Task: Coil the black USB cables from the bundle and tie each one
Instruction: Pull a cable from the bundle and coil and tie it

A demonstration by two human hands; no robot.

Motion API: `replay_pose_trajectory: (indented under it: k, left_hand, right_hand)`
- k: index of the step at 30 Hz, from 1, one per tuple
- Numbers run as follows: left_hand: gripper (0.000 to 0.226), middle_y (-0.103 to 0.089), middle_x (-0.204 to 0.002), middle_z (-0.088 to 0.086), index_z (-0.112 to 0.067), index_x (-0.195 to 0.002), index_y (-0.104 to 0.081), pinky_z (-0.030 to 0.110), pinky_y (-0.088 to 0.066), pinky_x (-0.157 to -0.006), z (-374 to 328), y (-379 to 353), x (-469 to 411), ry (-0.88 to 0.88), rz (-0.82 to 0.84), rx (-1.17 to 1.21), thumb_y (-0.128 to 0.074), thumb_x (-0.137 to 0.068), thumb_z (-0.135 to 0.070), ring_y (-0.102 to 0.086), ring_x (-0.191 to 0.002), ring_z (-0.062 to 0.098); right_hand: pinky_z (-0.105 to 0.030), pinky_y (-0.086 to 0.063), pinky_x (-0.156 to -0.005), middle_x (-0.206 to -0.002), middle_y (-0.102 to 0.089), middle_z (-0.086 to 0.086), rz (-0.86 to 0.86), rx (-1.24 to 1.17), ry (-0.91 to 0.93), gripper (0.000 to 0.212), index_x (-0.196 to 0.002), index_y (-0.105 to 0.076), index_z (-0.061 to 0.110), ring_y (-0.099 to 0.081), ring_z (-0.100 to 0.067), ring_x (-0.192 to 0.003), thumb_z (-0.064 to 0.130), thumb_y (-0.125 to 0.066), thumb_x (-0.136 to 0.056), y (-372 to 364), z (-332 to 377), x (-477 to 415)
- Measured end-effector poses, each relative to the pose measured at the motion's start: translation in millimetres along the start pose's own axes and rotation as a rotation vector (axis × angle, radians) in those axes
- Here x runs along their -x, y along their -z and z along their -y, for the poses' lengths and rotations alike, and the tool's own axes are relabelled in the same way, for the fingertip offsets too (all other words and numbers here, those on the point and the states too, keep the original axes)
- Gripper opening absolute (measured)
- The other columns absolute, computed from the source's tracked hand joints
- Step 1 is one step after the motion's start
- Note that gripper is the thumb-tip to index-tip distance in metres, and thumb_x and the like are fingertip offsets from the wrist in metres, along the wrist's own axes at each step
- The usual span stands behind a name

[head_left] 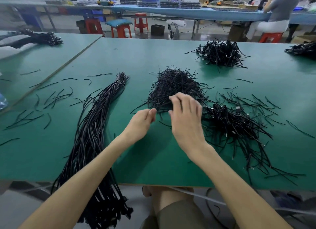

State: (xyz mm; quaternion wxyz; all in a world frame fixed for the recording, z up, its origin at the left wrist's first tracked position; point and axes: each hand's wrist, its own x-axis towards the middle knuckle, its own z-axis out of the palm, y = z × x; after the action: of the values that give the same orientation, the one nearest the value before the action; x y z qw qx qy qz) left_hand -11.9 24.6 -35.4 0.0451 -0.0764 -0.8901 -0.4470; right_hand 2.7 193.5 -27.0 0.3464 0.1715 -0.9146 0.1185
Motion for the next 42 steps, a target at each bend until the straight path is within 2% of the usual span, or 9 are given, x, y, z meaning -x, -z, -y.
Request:
replay_pose_trajectory:
  k: [3, 6, 9, 13, 25, 29, 34, 38, 42]
  left_hand:
    - [0.048, -0.043, -0.063, -0.007, -0.020, -0.067, -0.045, 0.031, -0.032, -0.061, 5, -7, -14, 0.024, -0.110, 0.031, -0.035, -0.111, -0.034, -0.039, -0.057, 0.012]
    - [0.045, -0.046, -0.063, -0.011, -0.023, -0.070, -0.048, 0.024, -0.033, -0.060, 14, -17, -17, 0.015, -0.137, 0.022, -0.036, -0.111, -0.036, -0.041, -0.056, 0.005]
    - [0.044, -0.042, -0.055, -0.012, -0.019, -0.075, -0.052, 0.023, -0.033, -0.053, 25, -18, -16, 0.017, -0.110, 0.200, -0.037, -0.111, -0.039, -0.036, -0.050, 0.009]
    - [0.043, -0.039, -0.053, -0.012, -0.015, -0.077, -0.053, 0.016, -0.029, -0.046, 27, -17, -17, 0.060, -0.072, 0.347, -0.039, -0.110, -0.038, -0.032, -0.047, 0.009]
    - [0.042, -0.036, -0.057, -0.014, -0.013, -0.078, -0.050, 0.015, -0.026, -0.045, 20, -11, -11, 0.074, -0.045, 0.420, -0.039, -0.110, -0.037, -0.028, -0.047, 0.007]
    - [0.043, -0.037, -0.055, -0.014, -0.014, -0.074, -0.048, 0.014, -0.028, -0.046, 19, -12, -11, 0.077, -0.055, 0.377, -0.039, -0.111, -0.035, -0.030, -0.048, 0.007]
    - [0.043, -0.040, -0.057, -0.012, -0.014, -0.072, -0.048, 0.015, -0.029, -0.047, 17, -15, -12, 0.053, -0.058, 0.356, -0.040, -0.110, -0.033, -0.031, -0.049, 0.007]
    - [0.042, -0.042, -0.061, -0.006, -0.016, -0.072, -0.048, 0.025, -0.031, -0.052, 18, -15, -11, 0.006, -0.030, 0.259, -0.040, -0.111, -0.030, -0.032, -0.052, 0.009]
    - [0.042, -0.046, -0.055, -0.017, -0.020, -0.072, -0.050, 0.031, -0.035, -0.059, 19, -17, -11, -0.054, 0.014, 0.155, -0.038, -0.110, -0.035, -0.037, -0.054, 0.006]
  right_hand:
    - [-0.034, -0.033, -0.095, -0.121, -0.053, -0.007, -0.042, -0.166, -0.248, 0.028, -0.121, -0.054, 0.010, -0.046, -0.026, -0.112, 0.021, -0.062, -0.097, -6, -16, -12]
    - [-0.036, -0.032, -0.099, -0.124, -0.052, -0.009, 0.084, -0.222, -0.528, 0.035, -0.126, -0.051, 0.008, -0.044, -0.028, -0.117, 0.031, -0.060, -0.100, -24, -32, -25]
    - [-0.038, -0.032, -0.100, -0.124, -0.057, -0.009, 0.164, -0.126, -0.507, 0.036, -0.128, -0.053, 0.009, -0.046, -0.027, -0.118, 0.035, -0.055, -0.103, -45, -39, -29]
    - [-0.037, -0.032, -0.094, -0.114, -0.063, -0.007, 0.173, -0.146, -0.547, 0.020, -0.113, -0.060, 0.011, -0.048, -0.026, -0.110, 0.028, -0.053, -0.104, -58, -41, -28]
    - [-0.035, -0.026, -0.090, -0.101, -0.056, 0.000, 0.060, -0.228, -0.567, 0.011, -0.095, -0.063, 0.019, -0.046, -0.022, -0.103, 0.023, -0.056, -0.101, -41, -43, -26]
    - [-0.026, -0.022, -0.088, -0.091, -0.055, 0.009, -0.059, -0.398, -0.517, 0.013, -0.085, -0.059, 0.024, -0.047, -0.013, -0.094, 0.023, -0.062, -0.097, -14, -36, -27]
    - [-0.026, -0.031, -0.087, -0.086, -0.060, 0.013, 0.010, -0.591, -0.299, 0.014, -0.082, -0.064, 0.025, -0.052, -0.010, -0.089, 0.022, -0.070, -0.094, -1, -8, -6]
    - [-0.013, -0.039, -0.075, -0.085, -0.065, 0.009, 0.145, -0.854, -0.394, 0.009, -0.085, -0.070, 0.019, -0.059, -0.008, -0.086, 0.018, -0.071, -0.094, -15, 7, 9]
    - [-0.017, -0.045, -0.070, -0.077, -0.071, 0.007, 0.173, -1.045, -0.624, 0.011, -0.082, -0.072, 0.017, -0.061, -0.002, -0.071, 0.022, -0.072, -0.093, -25, 3, 13]
